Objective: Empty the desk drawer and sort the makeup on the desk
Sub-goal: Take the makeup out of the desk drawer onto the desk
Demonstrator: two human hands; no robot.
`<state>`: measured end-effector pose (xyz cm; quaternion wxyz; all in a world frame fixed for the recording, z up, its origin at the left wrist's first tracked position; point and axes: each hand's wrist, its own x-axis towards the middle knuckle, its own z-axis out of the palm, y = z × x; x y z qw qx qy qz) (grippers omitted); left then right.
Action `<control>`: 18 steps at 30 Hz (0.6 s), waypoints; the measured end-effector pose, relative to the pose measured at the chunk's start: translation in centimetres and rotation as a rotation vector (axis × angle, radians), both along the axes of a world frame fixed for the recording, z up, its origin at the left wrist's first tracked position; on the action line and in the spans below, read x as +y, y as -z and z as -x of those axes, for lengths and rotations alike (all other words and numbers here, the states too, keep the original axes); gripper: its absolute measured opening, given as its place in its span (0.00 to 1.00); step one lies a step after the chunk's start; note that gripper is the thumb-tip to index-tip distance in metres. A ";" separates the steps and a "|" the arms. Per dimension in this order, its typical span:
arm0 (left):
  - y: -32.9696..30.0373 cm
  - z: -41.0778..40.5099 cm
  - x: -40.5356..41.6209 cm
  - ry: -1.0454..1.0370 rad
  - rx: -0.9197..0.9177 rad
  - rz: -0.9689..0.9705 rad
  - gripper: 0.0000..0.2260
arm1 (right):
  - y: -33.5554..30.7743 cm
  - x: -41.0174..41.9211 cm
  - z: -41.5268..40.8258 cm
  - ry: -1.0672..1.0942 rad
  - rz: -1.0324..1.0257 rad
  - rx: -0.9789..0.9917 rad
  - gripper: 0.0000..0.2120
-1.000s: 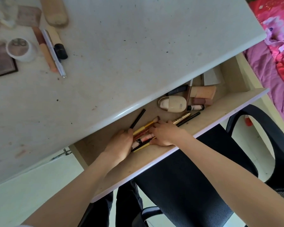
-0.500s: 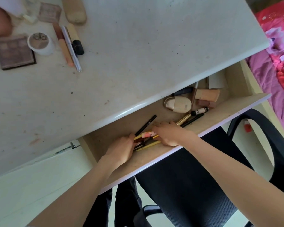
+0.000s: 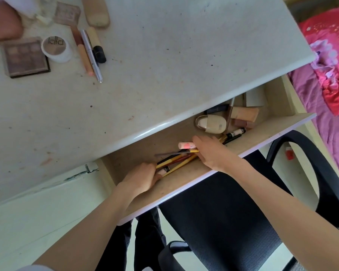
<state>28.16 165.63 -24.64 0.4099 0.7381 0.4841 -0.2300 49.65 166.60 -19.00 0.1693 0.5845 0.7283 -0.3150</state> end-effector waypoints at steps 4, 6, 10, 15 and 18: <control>-0.2 0.9 -0.1 0.047 0.043 0.059 0.17 | -1.2 0.3 0.9 0.073 -0.058 0.088 0.09; -0.3 1.3 -0.1 0.064 0.047 0.084 0.17 | -1.8 0.3 1.6 0.122 -0.062 0.157 0.09; -1.6 2.4 0.0 0.001 -0.037 0.109 0.21 | -2.8 0.0 2.7 0.181 -0.071 0.256 0.07; -6.0 3.6 0.0 -0.040 -0.099 0.227 0.20 | -4.3 -0.9 3.0 0.267 0.075 0.315 0.02; -9.2 4.2 0.0 -0.102 -0.200 0.267 0.13 | -5.1 -0.9 3.5 0.460 0.063 0.454 0.05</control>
